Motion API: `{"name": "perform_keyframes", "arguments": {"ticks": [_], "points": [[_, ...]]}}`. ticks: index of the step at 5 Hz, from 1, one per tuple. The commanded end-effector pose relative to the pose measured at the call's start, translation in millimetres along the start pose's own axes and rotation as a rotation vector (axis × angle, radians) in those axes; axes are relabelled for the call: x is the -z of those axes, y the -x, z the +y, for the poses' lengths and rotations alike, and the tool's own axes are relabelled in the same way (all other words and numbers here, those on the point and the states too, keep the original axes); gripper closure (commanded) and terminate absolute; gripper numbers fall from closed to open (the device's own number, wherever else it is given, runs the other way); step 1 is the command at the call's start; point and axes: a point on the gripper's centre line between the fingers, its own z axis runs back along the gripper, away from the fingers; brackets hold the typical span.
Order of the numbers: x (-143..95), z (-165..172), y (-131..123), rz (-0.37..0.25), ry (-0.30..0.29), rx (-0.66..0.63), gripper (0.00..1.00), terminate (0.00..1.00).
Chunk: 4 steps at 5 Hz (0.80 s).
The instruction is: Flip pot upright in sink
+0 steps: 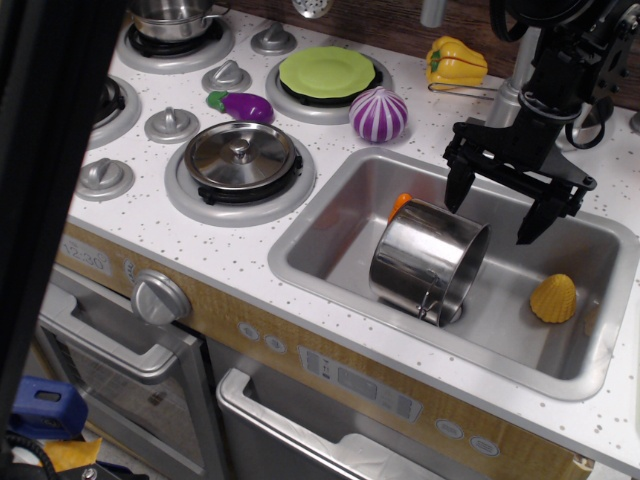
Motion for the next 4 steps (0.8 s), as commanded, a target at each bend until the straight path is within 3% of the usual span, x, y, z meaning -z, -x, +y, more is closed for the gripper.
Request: {"name": "perform_keyframes", "arguments": {"ticks": [1, 4], "points": [[0.0, 0.0, 0.0, 0.0, 0.0, 0.0, 0.0, 0.0], [-0.6, -4.8, -0.7, 0.102, -0.234, 0.134, 0.0, 0.0]]}}
